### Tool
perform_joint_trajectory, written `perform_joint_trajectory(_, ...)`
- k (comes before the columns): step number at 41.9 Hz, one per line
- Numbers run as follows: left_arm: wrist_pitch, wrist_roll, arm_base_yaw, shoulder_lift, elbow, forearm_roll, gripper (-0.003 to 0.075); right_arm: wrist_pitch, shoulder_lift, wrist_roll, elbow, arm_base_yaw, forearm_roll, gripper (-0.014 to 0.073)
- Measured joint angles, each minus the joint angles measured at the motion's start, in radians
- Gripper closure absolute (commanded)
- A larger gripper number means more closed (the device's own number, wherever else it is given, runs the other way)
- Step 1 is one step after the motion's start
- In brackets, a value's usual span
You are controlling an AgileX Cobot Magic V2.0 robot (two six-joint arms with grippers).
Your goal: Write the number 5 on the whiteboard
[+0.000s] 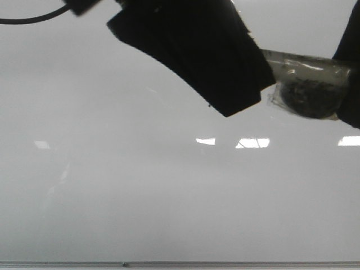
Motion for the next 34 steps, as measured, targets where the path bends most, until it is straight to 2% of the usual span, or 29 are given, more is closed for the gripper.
perform_joint_trajectory(3,0.0,-0.002,0.0,0.0,0.0,0.0,0.0711,-0.004,0.0,0.003,0.0,0.0,0.0,0.0096)
perform_joint_trajectory(5,0.0,-0.003,0.0,0.0,0.0,0.0,0.0711,-0.004,-0.001,0.003,0.0,0.0,0.0,0.0041)
perform_joint_trajectory(8,0.004,-0.033,0.0,0.0,0.0,0.027,0.0711,0.015,-0.019,0.016,0.0,-0.014,-0.002,0.0044)
perform_joint_trajectory(15,0.039,-0.266,0.0,-0.029,0.0,0.266,0.0711,0.036,-0.142,0.128,-0.002,-0.129,-0.067,0.0046)
perform_joint_trajectory(26,0.159,-0.764,0.008,-0.086,0.0,0.71,0.0711,0.053,-0.291,0.184,-0.006,-0.271,-0.095,0.0046)
perform_joint_trajectory(30,0.22,-0.896,0.049,-0.115,0.0,0.808,0.0711,0.06,-0.303,0.184,-0.006,-0.28,-0.095,0.0046)
perform_joint_trajectory(34,0.258,-0.973,0.126,-0.157,0.002,0.839,0.0711,0.062,-0.304,0.186,-0.006,-0.282,-0.095,0.0046)
